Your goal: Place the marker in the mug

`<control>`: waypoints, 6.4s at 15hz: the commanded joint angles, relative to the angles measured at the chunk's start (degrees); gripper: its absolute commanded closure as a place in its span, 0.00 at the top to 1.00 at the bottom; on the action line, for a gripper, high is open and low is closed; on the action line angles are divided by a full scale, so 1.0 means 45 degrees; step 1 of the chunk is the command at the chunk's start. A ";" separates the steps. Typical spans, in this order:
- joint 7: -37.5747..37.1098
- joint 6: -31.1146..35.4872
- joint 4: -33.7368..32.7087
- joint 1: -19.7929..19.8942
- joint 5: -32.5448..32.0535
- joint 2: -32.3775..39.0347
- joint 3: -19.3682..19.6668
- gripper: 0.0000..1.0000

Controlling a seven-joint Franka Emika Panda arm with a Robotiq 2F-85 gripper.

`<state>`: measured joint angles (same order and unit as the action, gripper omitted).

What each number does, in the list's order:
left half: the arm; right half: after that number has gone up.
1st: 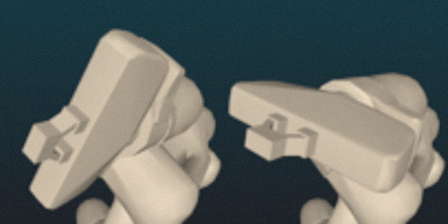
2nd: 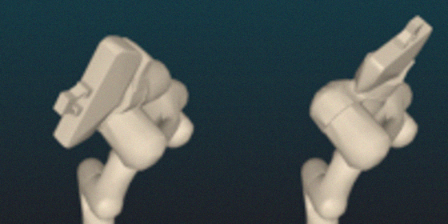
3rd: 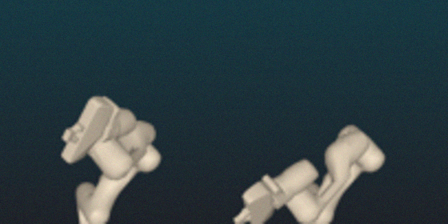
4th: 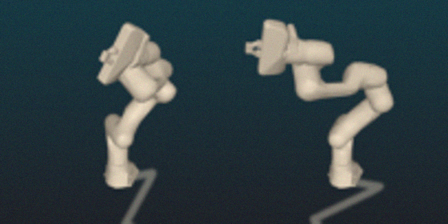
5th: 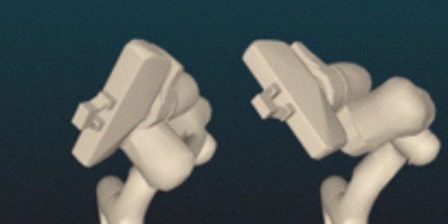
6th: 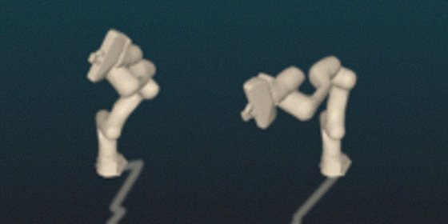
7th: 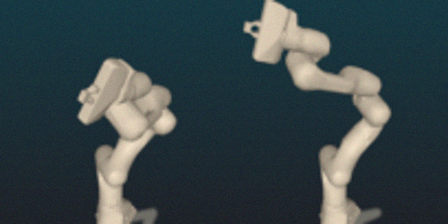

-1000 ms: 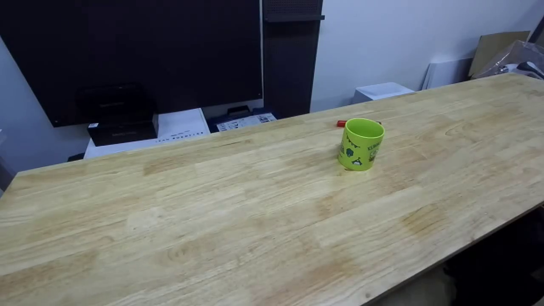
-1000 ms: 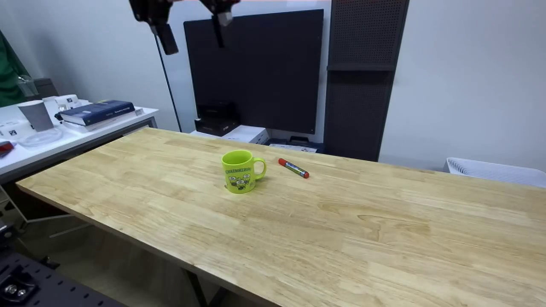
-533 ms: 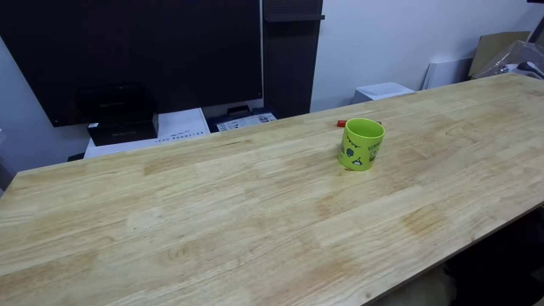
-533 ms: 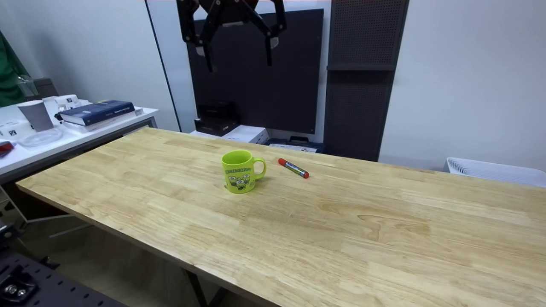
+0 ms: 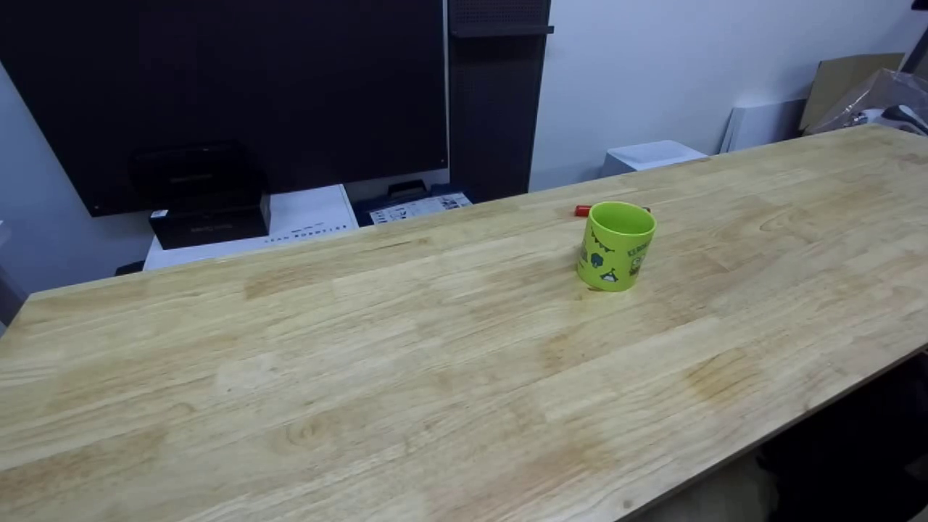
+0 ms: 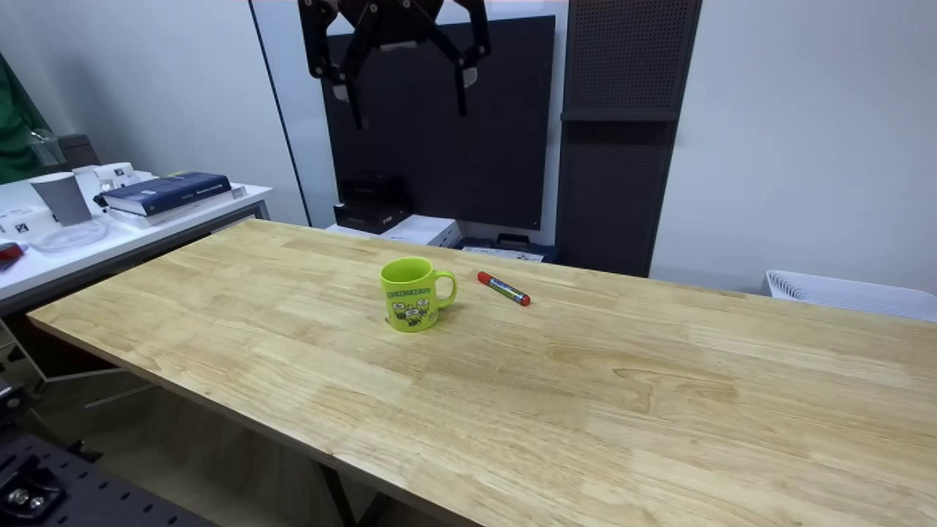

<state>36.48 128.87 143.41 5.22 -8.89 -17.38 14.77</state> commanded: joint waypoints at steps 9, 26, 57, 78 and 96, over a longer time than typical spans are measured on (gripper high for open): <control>0.9367 0.0378 -0.4831 0.0301 0.1036 0.6130 -0.0342 1.00; 0.8390 0.2487 -0.6656 0.0996 0.0411 0.9462 -0.1429 1.00; 0.6714 0.1157 -1.2689 0.0779 -0.1013 1.6117 -0.2222 1.00; 0.5004 0.1777 -1.3889 0.1153 -0.0494 1.6994 -0.2820 0.11; 0.4949 -0.5256 -0.9417 -0.0419 -0.1798 0.9830 -0.2917 0.05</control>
<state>60.83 114.08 98.59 5.40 -14.96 32.25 2.21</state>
